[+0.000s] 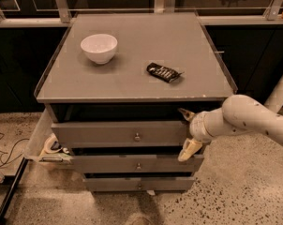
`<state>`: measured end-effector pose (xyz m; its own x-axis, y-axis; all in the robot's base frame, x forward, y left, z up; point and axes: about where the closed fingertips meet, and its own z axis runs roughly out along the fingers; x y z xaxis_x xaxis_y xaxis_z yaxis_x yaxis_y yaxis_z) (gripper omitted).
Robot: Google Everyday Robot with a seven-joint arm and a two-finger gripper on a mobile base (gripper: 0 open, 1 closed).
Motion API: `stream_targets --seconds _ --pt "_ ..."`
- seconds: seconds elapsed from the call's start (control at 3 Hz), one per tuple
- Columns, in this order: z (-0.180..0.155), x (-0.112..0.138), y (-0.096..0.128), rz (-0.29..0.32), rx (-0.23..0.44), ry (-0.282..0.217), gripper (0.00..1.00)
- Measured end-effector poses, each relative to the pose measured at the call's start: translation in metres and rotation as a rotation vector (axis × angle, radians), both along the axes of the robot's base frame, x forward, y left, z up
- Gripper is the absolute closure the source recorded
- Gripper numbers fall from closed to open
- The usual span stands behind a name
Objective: Open top drawer
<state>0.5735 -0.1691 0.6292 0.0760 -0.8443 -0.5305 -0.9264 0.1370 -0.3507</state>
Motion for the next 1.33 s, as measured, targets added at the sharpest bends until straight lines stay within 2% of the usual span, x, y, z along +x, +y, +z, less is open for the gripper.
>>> stream_targets --seconds 0.33,0.67,1.33 --pt "-0.0034 0.0015 -0.0047 -0.005 0.006 0.007 0.0" --pt "-0.0035 0.0015 -0.0047 -0.005 0.006 0.007 0.19" --pt "0.005 0.0047 -0.0044 -0.005 0.006 0.007 0.66"
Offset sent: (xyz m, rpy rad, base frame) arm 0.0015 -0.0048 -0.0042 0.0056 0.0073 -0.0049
